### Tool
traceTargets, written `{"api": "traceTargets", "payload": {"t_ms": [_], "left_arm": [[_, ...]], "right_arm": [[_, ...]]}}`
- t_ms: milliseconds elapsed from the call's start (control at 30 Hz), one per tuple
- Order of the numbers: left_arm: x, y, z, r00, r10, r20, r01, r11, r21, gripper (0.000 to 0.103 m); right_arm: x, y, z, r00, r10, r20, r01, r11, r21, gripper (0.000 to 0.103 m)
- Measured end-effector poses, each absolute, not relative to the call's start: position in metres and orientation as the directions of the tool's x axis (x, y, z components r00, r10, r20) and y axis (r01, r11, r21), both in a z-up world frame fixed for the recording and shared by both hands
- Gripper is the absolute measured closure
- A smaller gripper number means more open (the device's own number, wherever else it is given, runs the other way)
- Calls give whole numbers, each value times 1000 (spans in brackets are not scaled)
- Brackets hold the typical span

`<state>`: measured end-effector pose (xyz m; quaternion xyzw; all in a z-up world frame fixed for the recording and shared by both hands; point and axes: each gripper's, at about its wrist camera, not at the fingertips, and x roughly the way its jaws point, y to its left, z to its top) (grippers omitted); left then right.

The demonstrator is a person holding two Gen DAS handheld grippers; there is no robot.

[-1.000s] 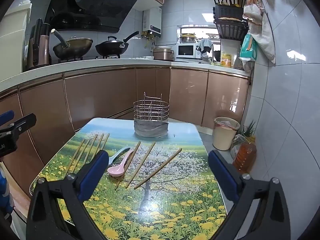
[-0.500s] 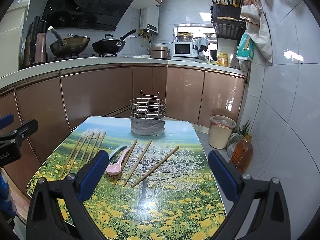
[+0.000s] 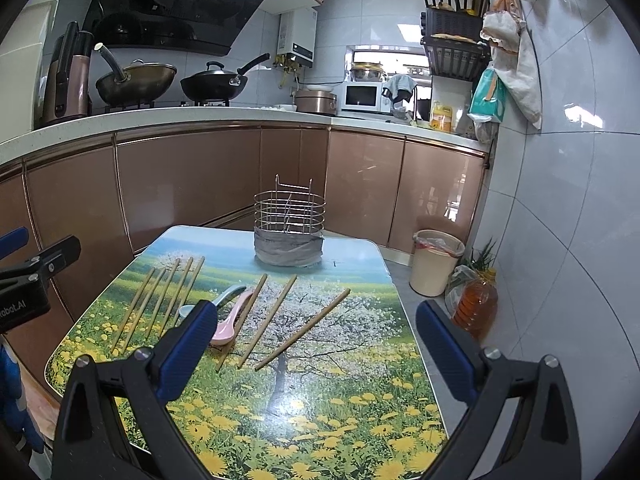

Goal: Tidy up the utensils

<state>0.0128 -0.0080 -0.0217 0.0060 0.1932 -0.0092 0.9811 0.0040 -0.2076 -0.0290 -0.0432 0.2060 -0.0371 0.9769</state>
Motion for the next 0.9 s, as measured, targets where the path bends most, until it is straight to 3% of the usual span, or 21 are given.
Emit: {"api": "traceTargets", "payload": {"t_ms": [900], "left_arm": [[26,-1,-28,915,-10,-402,15,1000,9,0]], "right_arm": [[12,-212,-35,905,-85,-417,57,995,-79,2]]}}
